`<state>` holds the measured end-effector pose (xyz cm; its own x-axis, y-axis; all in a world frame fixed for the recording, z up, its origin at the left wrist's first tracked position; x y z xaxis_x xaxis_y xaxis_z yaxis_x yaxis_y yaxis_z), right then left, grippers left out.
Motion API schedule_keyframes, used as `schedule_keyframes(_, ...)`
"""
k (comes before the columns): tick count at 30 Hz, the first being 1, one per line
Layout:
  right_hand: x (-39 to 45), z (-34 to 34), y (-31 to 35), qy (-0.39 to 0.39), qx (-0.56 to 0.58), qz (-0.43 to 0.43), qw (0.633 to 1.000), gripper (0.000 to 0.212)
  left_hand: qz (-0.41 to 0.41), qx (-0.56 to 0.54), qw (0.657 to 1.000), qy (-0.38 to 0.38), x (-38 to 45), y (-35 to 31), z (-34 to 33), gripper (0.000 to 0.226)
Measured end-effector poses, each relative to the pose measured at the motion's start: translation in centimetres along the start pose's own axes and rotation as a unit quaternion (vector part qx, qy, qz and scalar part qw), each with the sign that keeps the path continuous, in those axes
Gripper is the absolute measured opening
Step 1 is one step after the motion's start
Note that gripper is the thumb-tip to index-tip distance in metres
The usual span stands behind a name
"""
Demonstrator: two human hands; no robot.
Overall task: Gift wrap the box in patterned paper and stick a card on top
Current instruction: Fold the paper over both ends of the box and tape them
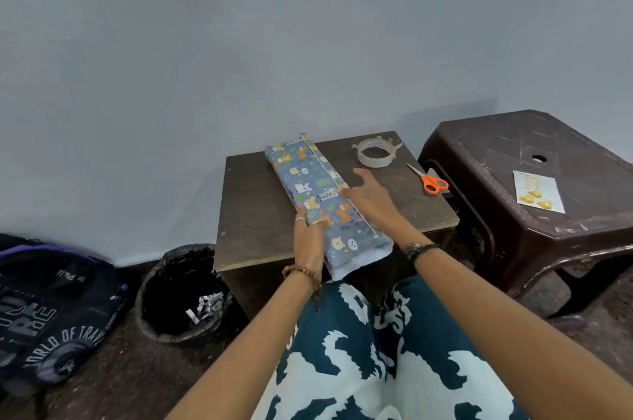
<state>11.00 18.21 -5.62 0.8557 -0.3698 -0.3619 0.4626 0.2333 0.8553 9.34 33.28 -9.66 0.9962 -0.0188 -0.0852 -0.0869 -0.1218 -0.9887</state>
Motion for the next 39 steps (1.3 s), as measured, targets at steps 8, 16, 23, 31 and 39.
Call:
schedule_keyframes(8,-1.2,2.8,-5.3,-0.049,-0.002,-0.041,0.998,0.036,-0.06,0.156,0.985,0.043,-1.0,-1.9,2.4,0.053)
schedule_keyframes(16,-2.2,0.9,-4.8,-0.015,0.037,0.015,0.999,0.031,-0.044,0.032,0.995,0.085,-1.9,0.1,1.1,0.042)
schedule_keyframes(23,-2.9,2.2,-5.7,0.019,-0.039,0.084,0.996,0.056,-0.166,0.185,0.948,0.199,-3.1,-0.6,3.6,0.074)
schedule_keyframes(31,-4.1,1.7,-4.6,0.024,-0.131,0.197,0.971,0.055,-0.321,0.353,0.846,0.238,-3.1,-1.6,3.2,0.049)
schedule_keyframes(39,-2.8,1.7,-4.2,0.06,-0.193,0.216,0.955,0.044,-0.417,0.384,0.792,0.226,-2.4,-1.9,2.6,0.037)
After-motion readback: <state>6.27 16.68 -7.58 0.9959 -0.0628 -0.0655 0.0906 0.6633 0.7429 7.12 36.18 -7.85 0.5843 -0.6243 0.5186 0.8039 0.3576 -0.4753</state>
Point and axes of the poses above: each hand's wrist, its own x-axis towards the middle knuckle, its own z-axis out of the back of the hand, y = z × x, the point moved 9 cm from there along x, towards the middle knuckle, and after that the axes turned 14 degrees about -z, right-handed, at the moved point
